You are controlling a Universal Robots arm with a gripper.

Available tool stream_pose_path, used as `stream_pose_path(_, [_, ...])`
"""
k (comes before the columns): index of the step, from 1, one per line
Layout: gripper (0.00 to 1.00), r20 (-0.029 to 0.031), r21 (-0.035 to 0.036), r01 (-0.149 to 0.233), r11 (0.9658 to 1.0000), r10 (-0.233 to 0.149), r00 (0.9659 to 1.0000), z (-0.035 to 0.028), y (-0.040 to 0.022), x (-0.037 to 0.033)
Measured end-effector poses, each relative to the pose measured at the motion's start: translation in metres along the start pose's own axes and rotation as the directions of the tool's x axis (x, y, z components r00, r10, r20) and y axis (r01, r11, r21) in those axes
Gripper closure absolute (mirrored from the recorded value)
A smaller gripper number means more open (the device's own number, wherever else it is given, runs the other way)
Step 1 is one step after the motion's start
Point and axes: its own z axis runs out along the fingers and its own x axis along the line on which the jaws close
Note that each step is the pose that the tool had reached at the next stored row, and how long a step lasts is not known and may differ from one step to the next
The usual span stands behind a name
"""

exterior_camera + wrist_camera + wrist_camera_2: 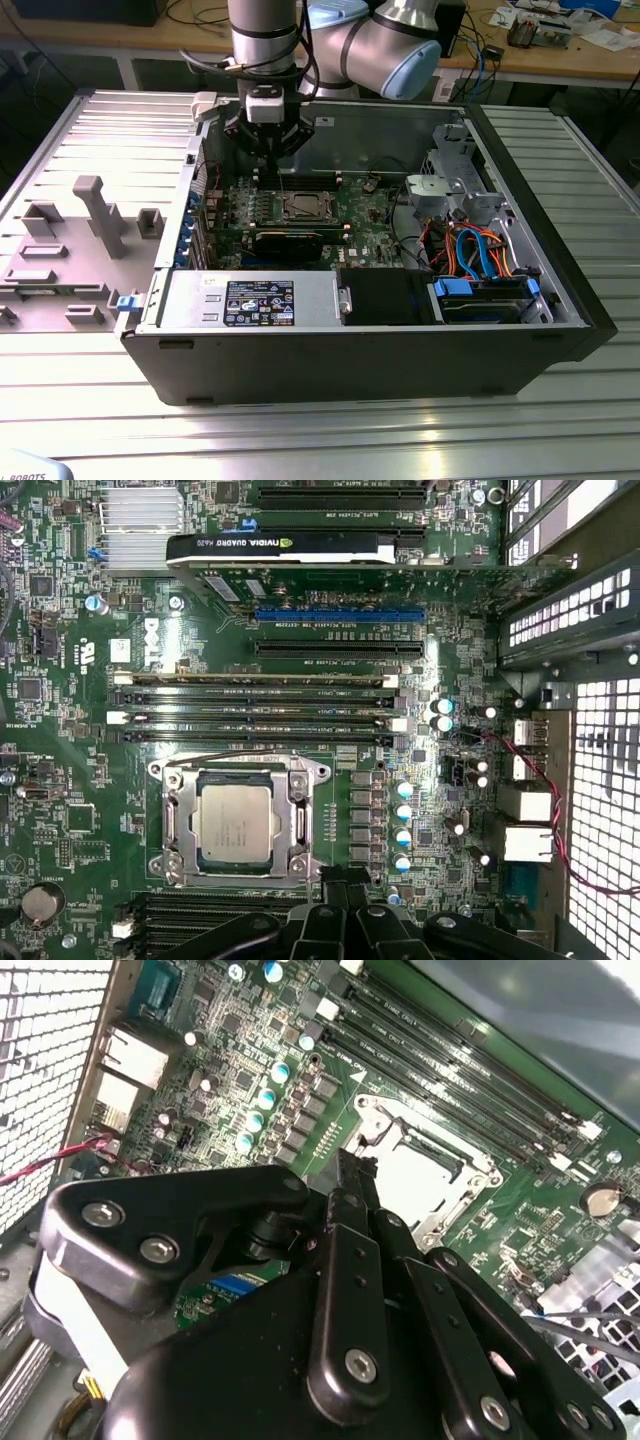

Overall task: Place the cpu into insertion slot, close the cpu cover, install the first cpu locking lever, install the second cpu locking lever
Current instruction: 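Install the first cpu locking lever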

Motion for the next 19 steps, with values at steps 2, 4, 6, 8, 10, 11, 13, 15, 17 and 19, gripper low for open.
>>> stream_pose_path(2, [0.89,0.0001,-0.0018,0.000,1.0000,0.000,1.0000,0.0000,-0.0016,-0.0006])
stream_pose_path(4, [0.89,0.0000,-0.0019,0.000,1.0000,0.000,1.0000,0.0000,-0.0037,-0.0010])
stream_pose_path(6, [0.89,0.0000,-0.0018,0.000,1.0000,0.000,1.0000,0.0001,-0.0062,-0.0011])
stream_pose_path(8, [0.89,0.0000,-0.0019,0.000,1.0000,0.000,1.0000,0.0001,-0.0099,-0.0011])
stream_pose_path(10, [0.89,-0.0001,-0.0020,0.000,1.0000,0.000,1.0000,0.0002,-0.0129,-0.0010])
stream_pose_path(11, [0.89,0.0000,-0.0020,0.000,1.0000,0.000,1.0000,0.0002,-0.0152,-0.0010])
stream_pose_path(13, [0.89,0.0001,-0.0020,0.000,1.0000,0.000,1.0000,0.0002,-0.0173,-0.0010])
stream_pose_path(15, [0.89,0.0001,-0.0020,0.000,1.0000,0.000,1.0000,0.0002,-0.0181,-0.0010])
stream_pose_path(17, [0.89,0.0000,-0.0020,0.000,1.0000,0.000,1.0000,0.0003,-0.0190,-0.0010])
stream_pose_path(19, [0.89,-0.0001,-0.0019,0.000,1.0000,0.000,1.0000,0.0003,-0.0207,-0.0009])
